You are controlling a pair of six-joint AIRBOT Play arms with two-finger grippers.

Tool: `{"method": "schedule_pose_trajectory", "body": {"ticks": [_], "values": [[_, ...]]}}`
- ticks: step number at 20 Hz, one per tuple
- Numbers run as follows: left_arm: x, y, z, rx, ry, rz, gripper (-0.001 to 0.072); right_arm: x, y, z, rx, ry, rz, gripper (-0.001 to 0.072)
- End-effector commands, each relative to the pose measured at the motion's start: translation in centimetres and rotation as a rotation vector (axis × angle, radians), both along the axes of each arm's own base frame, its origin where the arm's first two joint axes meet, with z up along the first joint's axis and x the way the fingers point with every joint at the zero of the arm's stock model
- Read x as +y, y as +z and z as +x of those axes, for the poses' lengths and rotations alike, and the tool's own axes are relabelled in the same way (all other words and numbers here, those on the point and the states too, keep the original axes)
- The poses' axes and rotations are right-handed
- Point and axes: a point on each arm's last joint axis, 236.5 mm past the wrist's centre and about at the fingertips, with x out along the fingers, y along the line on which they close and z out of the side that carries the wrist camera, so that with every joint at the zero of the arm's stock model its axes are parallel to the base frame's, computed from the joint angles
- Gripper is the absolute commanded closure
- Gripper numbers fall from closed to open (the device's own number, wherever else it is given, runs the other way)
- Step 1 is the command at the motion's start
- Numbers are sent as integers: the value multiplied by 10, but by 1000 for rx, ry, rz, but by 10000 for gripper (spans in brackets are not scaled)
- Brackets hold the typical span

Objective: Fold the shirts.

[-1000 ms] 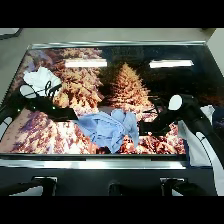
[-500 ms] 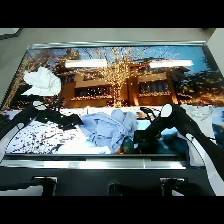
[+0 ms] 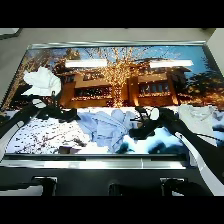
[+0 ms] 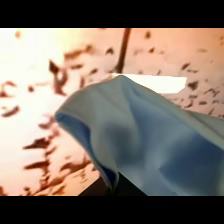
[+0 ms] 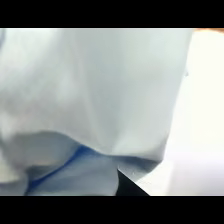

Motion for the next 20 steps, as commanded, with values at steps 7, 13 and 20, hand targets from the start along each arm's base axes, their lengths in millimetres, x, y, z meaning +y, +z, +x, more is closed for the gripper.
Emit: {"method": "schedule_pose_trajectory", "body": {"ticks": [7, 13, 20], "values": [[57, 474, 6, -1198, 160, 126, 673, -152, 439, 123, -1372, -270, -440, 669], [56, 635, -161, -1667, 266, 48, 672, -168, 642, -21, -1902, -448, -83, 669], [65, 636, -165, -1654, 317, 61, 673, -174, 637, -29, -1874, -467, -83, 668]]}}
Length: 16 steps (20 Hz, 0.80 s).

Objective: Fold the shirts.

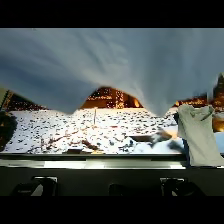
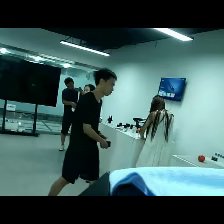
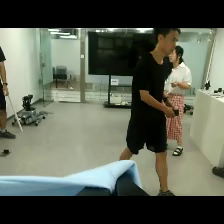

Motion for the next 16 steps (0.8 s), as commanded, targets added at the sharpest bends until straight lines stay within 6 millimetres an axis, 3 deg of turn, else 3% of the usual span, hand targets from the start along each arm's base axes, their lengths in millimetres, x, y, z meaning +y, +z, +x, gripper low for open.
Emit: {"method": "schedule_pose_trajectory", "body": {"ticks": [1, 3, 5, 7, 9, 11, 12, 14, 16], "values": [[6, -12, 16, 51, 34, 20, 673, 0, -1, 5, 10, -6, 1, 668], [15, -59, 64, 221, 83, 97, 672, 11, -20, 41, 80, -12, -23, 668], [28, -125, 121, 425, 121, 156, 672, 27, -60, 99, 208, -24, -54, 667], [41, -207, 178, 629, 150, 194, 672, 50, -125, 174, 367, -26, -40, 668], [52, -304, 223, 851, 158, 227, 672, 81, -203, 247, 505, -5, -17, 668], [56, -401, 250, 1057, 139, 245, 671, 109, -273, 300, 592, 30, 25, 668], [56, -446, 258, 1151, 127, 247, 671, 119, -304, 318, 633, 42, 54, 668], [55, -515, 266, 1305, 98, 254, 670, 129, -360, 338, 721, 32, 136, 667], [51, -562, 267, 1412, 68, 247, 670, 137, -403, 342, 819, 24, 218, 667]]}}
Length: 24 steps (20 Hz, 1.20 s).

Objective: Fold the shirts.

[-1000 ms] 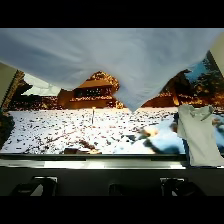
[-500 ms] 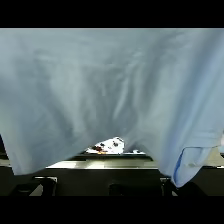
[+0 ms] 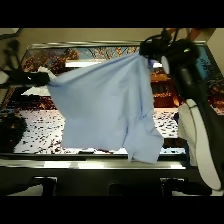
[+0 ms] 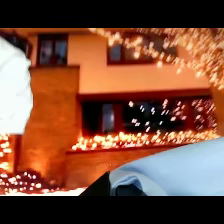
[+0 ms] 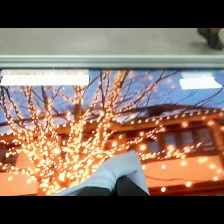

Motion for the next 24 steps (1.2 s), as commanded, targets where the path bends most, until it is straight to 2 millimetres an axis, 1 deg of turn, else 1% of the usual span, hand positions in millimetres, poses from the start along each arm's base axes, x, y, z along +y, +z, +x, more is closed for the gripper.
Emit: {"method": "schedule_pose_trajectory", "body": {"ticks": [1, 3, 4, 5, 6, 7, 8, 9, 10, 11, 12, 13, 14, 15, 16, 17, 18, 19, 20, 21, 22, 24], "values": [[-6, -106, -1, 240, -10, -32, 670, 23, -94, 19, 190, -44, 148, 666], [-17, -127, -3, 295, -10, -88, 670, 32, -127, 9, 304, -53, 195, 666], [-23, -134, -4, 319, -9, -122, 670, 34, -139, 4, 352, -59, 209, 666], [-30, -137, -7, 340, -7, -160, 669, 36, -148, 0, 386, -63, 218, 666], [-37, -137, -10, 363, 0, -201, 615, 38, -151, -3, 407, -65, 228, 662], [-43, -134, -13, 383, 2, -234, 402, 36, -149, -6, 415, -70, 234, 556], [-43, -129, -21, 419, -16, -245, 176, 27, -142, -9, 419, -80, 236, 363], [-38, -123, -32, 458, -59, -237, 172, 13, -128, -14, 420, -90, 236, 243], [-27, -116, -45, 505, -90, -230, 184, -2, -114, -20, 421, -78, 228, 114], [-11, -112, -61, 565, -93, -224, 208, -20, -101, -31, 439, -40, 216, 52], [5, -110, -84, 635, -89, -228, 216, -38, -93, -44, 476, 0, 206, 60], [16, -110, -103, 668, -86, -240, 216, -58, -91, -63, 541, 36, 207, 83], [28, -115, -123, 695, -48, -265, 216, -77, -96, -88, 639, 60, 219, 115], [35, -124, -146, 731, -3, -294, 222, -94, -105, -113, 748, 75, 229, 152], [36, -137, -172, 777, 32, -324, 287, -113, -116, -138, 855, 69, 231, 169], [32, -153, -199, 819, 52, -355, 304, -126, -126, -157, 939, 63, 236, 176], [23, -167, -221, 845, 44, -382, 304, -137, -134, -173, 1006, 49, 252, 176], [13, -179, -239, 862, 20, -405, 303, -144, -140, -182, 1045, 36, 268, 176], [3, -190, -252, 872, 7, -424, 299, -148, -142, -186, 1061, 25, 278, 177], [-4, -199, -258, 874, 12, -451, 297, -148, -143, -186, 1063, 25, 277, 177], [-10, -204, -257, 857, 20, -477, 273, -146, -142, -186, 1061, 32, 281, 177], [-21, -207, -249, 817, 51, -539, 261, -138, -140, -184, 1055, 57, 307, 177]]}}
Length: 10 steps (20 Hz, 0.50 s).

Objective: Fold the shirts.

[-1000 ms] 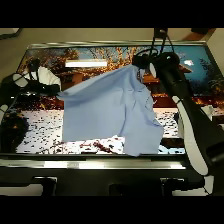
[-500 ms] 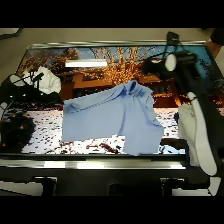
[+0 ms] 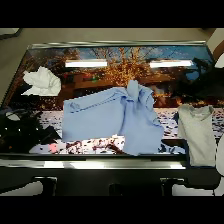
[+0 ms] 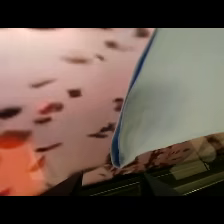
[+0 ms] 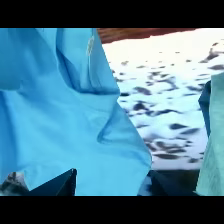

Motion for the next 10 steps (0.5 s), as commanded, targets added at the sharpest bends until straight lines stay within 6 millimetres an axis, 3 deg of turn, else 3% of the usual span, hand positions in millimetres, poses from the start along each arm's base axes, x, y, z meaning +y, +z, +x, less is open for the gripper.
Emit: {"method": "schedule_pose_trajectory", "body": {"ticks": [1, 3, 5, 6, 7, 8, 9, 10], "values": [[-20, -14, -3, -37, 83, -62, 262, 3, 0, -16, 53, 28, 49, 178], [-20, -18, 5, -63, 99, -44, 281, 1, -1, -16, 56, 27, 41, 179], [-19, -22, 13, -83, 116, -13, 398, 4, -11, -26, 95, 27, 56, 180], [-19, -24, 17, -92, 123, 1, 419, 7, -20, -36, 124, 24, 63, 180], [-20, -26, 20, -102, 125, 13, 519, 9, -31, -45, 140, 14, 68, 180], [-21, -26, 21, -108, 118, 18, 559, 11, -43, -54, 150, 1, 73, 181], [-24, -26, 21, -110, 107, 19, 650, 15, -56, -64, 157, -13, 81, 181], [-25, -26, 20, -111, 100, 19, 669, 21, -69, -74, 165, -26, 97, 181]]}}
